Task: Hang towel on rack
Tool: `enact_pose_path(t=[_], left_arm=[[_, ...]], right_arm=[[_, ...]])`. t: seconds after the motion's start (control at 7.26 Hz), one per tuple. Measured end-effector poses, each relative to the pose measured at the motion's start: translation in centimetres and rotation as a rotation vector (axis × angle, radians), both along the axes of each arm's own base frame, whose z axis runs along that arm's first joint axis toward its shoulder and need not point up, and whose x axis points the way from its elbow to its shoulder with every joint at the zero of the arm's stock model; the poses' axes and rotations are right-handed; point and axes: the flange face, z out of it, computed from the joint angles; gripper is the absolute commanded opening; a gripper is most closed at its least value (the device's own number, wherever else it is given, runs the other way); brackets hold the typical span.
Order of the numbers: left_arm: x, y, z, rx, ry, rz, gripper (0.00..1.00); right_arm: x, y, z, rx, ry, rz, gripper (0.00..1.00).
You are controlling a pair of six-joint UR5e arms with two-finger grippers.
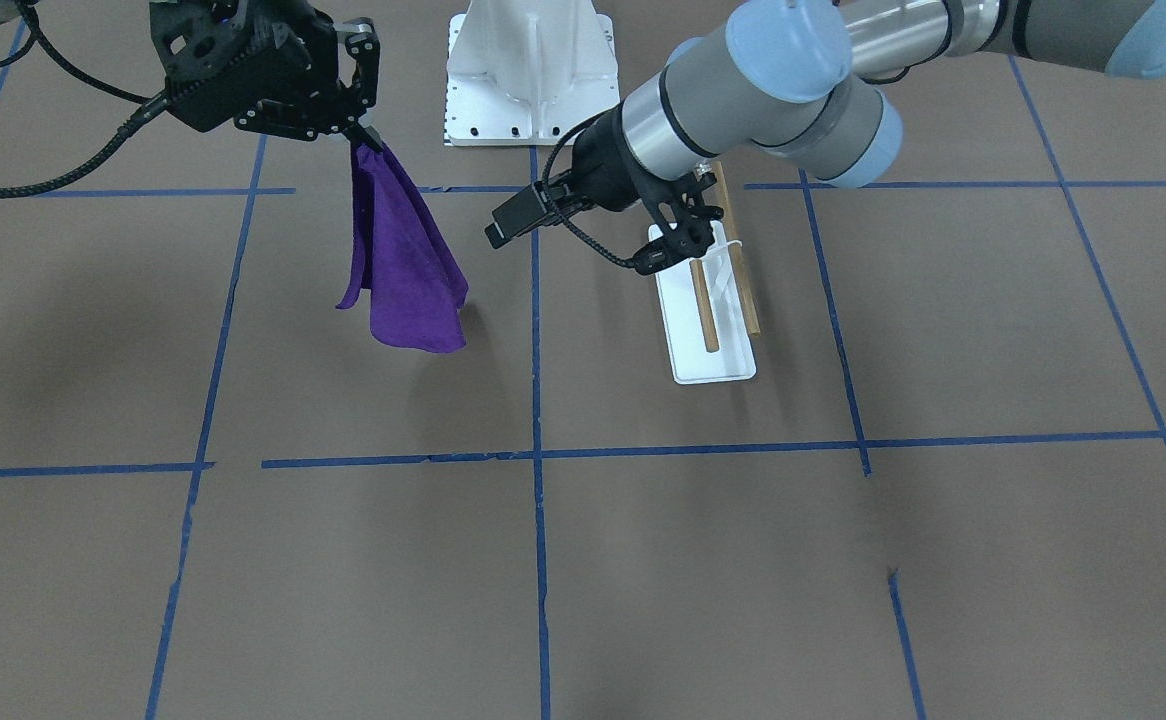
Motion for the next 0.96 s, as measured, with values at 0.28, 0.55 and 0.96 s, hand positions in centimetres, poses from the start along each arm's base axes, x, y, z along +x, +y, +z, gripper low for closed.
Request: enact_pose_path(t=[0.28,0.55,0.96], left_arm=[[0.9,-0.3,-1.4,-0.025,0.005,-0.013,0.9],[0.7,-0.1,-2.7,-0.043,0.027,-0.018,0.86],[0.1,0.4,-5.1,-0.084,0.079,-0.021,0.71]], right_arm=[[-0.1,0.2,-0.4,0.004,-0.018,0.003,0.0],[-0.2,0.3,-0.5,0.006,-0.02,0.002,0.0],[-1.0,0.7,-0.7,0.017,-0.015,0.0,0.0]])
